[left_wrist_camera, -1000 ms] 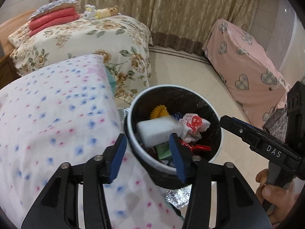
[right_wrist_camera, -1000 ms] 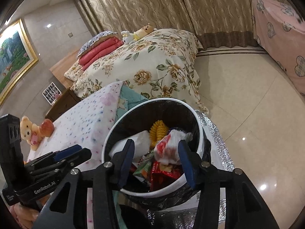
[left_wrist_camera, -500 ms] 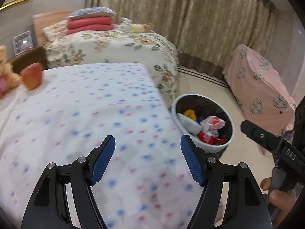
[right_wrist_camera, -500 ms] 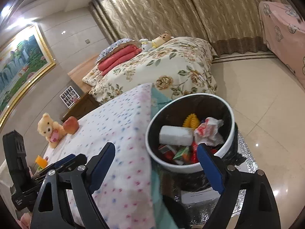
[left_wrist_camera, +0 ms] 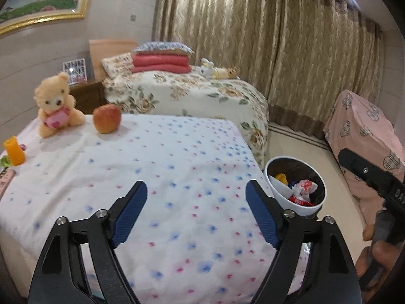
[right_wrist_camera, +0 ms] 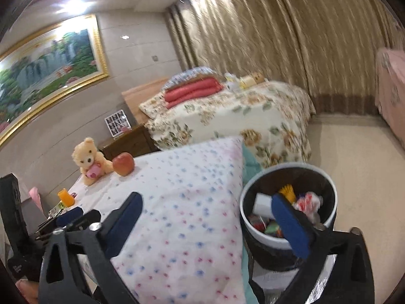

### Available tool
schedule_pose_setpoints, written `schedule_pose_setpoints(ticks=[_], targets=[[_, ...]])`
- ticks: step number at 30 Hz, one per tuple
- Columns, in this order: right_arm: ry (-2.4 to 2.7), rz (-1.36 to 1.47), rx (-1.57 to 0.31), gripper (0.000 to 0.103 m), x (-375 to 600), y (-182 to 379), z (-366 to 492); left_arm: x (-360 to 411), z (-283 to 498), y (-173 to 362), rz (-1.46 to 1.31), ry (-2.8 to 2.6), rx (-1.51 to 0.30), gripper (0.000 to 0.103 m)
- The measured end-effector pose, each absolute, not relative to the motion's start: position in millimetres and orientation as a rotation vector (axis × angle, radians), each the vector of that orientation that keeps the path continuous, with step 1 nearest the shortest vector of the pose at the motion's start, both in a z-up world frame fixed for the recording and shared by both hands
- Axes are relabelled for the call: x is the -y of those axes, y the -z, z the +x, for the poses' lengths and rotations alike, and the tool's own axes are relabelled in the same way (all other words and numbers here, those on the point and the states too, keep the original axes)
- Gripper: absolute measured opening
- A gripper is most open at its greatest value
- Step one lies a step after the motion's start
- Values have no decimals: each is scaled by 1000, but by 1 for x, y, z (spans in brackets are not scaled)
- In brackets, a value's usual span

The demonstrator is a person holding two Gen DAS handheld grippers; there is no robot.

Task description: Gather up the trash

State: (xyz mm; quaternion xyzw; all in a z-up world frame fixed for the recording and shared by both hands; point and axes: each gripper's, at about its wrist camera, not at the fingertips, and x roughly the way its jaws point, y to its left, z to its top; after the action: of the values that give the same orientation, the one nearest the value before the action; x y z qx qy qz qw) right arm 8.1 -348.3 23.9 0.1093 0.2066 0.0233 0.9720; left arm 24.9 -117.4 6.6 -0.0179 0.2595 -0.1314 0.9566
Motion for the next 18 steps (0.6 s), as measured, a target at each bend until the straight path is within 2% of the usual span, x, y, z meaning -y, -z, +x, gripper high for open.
schedule_pose_setpoints(ticks=[5, 18], targets=[[-29, 156, -400, 103, 333, -25, 8, 109, 13, -9, -15, 194, -446, 102], [-17, 143, -389, 103, 333, -7, 12, 111, 11, 2, 53, 110, -371, 103]])
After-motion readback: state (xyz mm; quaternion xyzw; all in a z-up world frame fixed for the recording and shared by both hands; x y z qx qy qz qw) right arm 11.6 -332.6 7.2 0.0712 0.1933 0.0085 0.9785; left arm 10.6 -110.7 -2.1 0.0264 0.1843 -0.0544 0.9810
